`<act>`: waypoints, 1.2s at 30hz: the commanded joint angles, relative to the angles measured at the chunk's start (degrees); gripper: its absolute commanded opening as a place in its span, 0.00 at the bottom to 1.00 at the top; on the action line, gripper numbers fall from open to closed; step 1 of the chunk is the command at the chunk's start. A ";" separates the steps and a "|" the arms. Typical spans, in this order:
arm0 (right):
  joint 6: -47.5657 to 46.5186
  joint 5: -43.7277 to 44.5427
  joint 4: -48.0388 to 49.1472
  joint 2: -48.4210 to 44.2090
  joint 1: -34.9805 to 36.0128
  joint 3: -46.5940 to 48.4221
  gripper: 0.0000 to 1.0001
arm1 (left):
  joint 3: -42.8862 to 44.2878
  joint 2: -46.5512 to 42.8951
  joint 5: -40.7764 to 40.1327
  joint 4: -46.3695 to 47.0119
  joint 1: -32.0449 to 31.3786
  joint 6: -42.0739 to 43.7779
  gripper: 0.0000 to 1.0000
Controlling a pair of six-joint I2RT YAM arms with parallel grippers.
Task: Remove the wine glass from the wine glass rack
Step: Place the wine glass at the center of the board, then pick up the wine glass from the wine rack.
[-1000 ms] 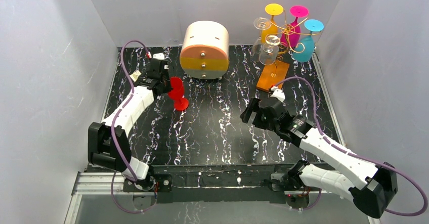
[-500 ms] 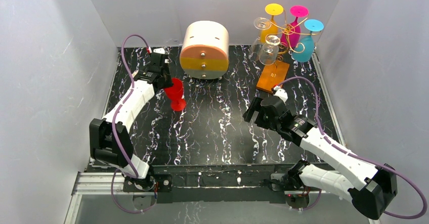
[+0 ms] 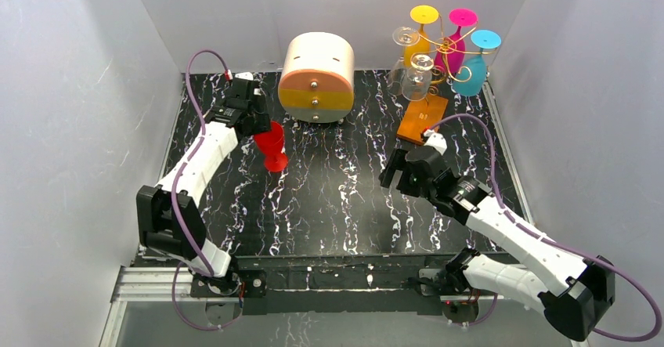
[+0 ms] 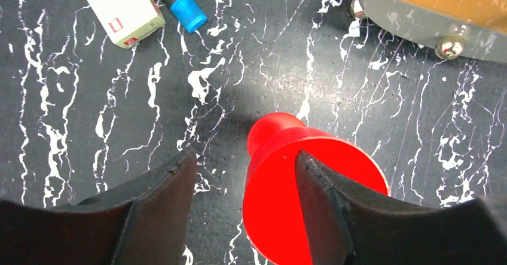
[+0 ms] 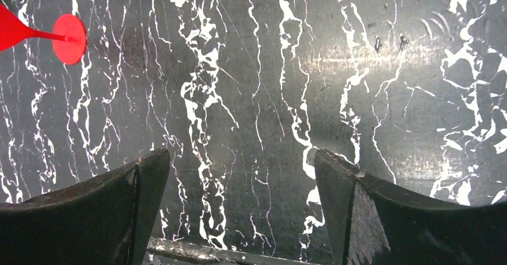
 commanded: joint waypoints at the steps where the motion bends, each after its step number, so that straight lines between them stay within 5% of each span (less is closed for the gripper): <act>1: -3.84 2.20 -0.80 0.29 -0.92 4.49 0.99 | 2.45 -4.30 -3.58 -3.19 0.31 0.54 0.63; 6: -6.71 -3.83 -0.86 3.72 -5.26 7.74 0.99 | 2.11 -8.99 -3.74 -4.11 0.31 0.73 0.83; 14: -9.68 -13.40 -1.25 4.48 -12.39 16.85 0.99 | -4.52 -19.88 0.06 -5.05 0.31 -1.40 0.94; 17: -13.56 -16.03 -3.13 6.16 -14.59 23.65 0.99 | -7.25 -24.31 1.16 -5.22 0.31 -2.24 0.96; 25: -20.97 -15.50 -6.75 13.68 -17.91 41.66 0.75 | -11.45 -31.36 6.77 -5.96 0.31 -2.22 0.98; 36: -22.77 -19.72 -8.33 26.74 -29.08 60.18 0.70 | -12.42 -33.21 11.30 -6.91 0.31 -3.37 0.98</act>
